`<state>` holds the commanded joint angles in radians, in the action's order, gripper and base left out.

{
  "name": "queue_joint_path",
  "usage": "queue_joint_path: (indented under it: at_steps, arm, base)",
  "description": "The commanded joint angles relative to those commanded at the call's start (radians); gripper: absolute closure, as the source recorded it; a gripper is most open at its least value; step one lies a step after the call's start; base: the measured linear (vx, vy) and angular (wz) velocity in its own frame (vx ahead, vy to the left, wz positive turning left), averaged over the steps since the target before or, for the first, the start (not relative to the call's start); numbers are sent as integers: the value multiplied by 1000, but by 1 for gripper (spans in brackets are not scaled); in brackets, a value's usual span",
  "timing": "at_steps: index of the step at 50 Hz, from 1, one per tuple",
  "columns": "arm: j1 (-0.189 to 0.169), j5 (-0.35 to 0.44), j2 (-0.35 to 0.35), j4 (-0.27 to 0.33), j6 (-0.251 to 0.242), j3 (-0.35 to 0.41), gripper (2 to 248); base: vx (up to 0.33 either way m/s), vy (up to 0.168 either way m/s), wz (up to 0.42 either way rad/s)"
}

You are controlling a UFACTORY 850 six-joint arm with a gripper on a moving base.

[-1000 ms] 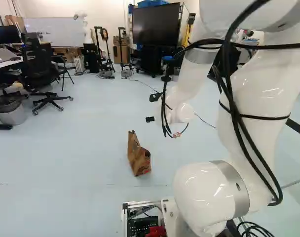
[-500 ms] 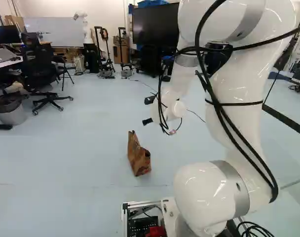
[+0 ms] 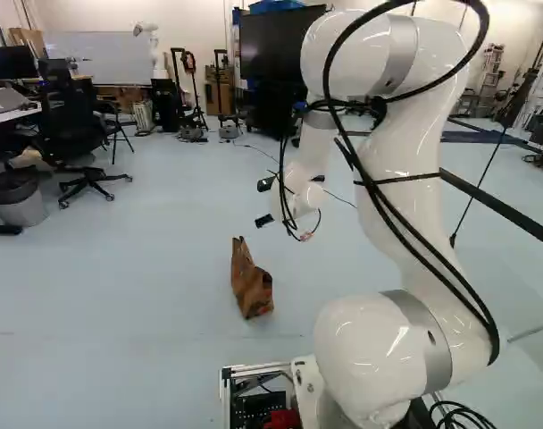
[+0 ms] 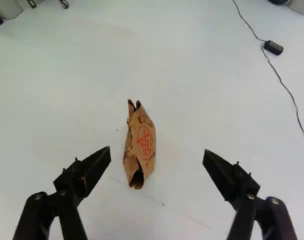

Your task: Pick up the grocery bag from the ground

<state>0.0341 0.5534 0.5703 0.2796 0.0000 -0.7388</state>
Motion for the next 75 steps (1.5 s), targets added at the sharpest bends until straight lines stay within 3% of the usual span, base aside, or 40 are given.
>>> queue_joint_path:
  at_steps: [20,47,75]
  arm:
    - [20,-44,133,0,0,-134,3]
    - [79,-115,294,0,0,-305,3]
    - [140,-241,456,0,0,-489,3]
  base:
    - [0,0,0]
    - [0,0,0]
    - [0,0,0]
